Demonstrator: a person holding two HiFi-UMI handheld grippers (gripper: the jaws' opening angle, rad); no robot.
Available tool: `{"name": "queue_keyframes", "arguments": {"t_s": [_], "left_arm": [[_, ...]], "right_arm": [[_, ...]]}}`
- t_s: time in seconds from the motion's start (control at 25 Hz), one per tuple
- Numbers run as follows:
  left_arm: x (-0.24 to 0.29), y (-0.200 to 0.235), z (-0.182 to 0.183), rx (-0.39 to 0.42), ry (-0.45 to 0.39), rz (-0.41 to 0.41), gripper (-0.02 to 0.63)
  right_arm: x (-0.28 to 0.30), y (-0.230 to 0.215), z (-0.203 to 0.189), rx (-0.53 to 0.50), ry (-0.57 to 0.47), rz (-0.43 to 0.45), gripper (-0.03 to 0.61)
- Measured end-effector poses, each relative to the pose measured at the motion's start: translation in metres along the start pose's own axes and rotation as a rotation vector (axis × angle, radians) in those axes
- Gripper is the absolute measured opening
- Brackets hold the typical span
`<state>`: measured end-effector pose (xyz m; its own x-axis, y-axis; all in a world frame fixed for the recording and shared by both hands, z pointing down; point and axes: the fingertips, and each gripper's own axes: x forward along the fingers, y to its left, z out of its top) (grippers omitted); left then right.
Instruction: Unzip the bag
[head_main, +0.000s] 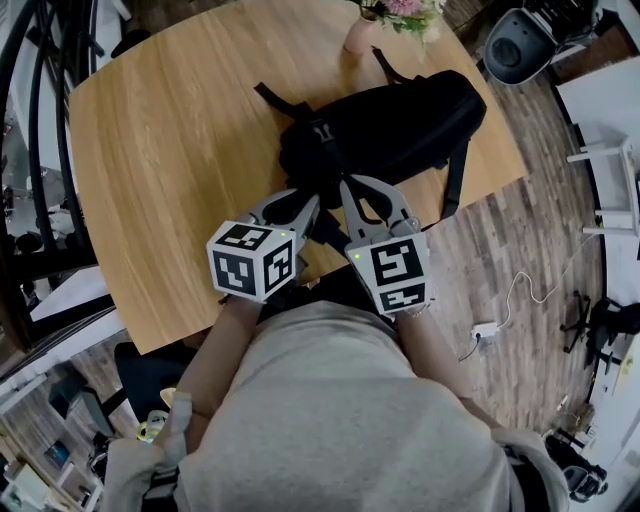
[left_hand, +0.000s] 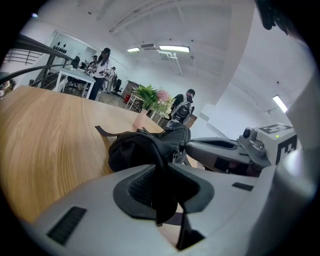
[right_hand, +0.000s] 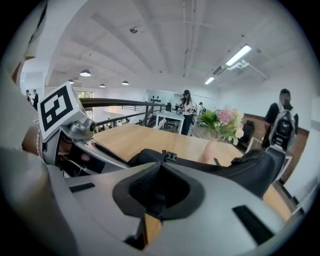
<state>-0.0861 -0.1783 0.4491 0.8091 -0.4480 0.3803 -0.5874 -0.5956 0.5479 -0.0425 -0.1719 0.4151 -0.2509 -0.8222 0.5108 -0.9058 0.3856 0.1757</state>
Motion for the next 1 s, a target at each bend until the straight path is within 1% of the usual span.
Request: {"name": "queue_keyframes", "arguments": {"t_s": [0.16,0.32,0.44,0.56,0.72,0.76,0.8,0.84,1.0], "left_arm": [[-0.001,0.002,0.0,-0.001,-0.005,0.013,0.081],[-0.002,0.004,0.002,-0.003,-0.019,0.027,0.077],[-0.003,0.004,0.003,-0.004,-0.025,0.046,0.075],[-0.003,0.004,0.003,-0.015,-0.034,0.073,0.074],[-0.004,0.005,0.002,-0.039,-0.055,0.12,0.074],[-0.004,0.005,0.002,-0.044,-0.059,0.13,0.074],[-0.004,0.005,0.002,-0.048,-0.063,0.138,0.074],[-0.003,0.005,0.002,-0.053,-0.066,0.145,0.074],[-0.003,0.006,0.002,-0.075,-0.085,0.18,0.072]], "right_arm": [[-0.002,-0.01,-0.011,0.112,-0.012,0.009,0.008],[-0.006,-0.022,-0.017,0.243,-0.056,0.02,0.006],[-0.009,-0.029,-0.016,0.29,-0.096,0.036,0.006],[-0.007,-0.027,-0.014,0.298,-0.116,0.104,0.006],[-0.001,-0.017,-0.019,0.268,-0.084,0.2,0.009],[0.0,-0.013,-0.022,0.273,-0.068,0.233,0.026],[0.001,-0.009,-0.024,0.28,-0.053,0.265,0.08],[0.002,-0.004,-0.027,0.284,-0.038,0.29,0.094],[0.01,0.002,-0.038,0.277,0.01,0.317,0.092]]}}
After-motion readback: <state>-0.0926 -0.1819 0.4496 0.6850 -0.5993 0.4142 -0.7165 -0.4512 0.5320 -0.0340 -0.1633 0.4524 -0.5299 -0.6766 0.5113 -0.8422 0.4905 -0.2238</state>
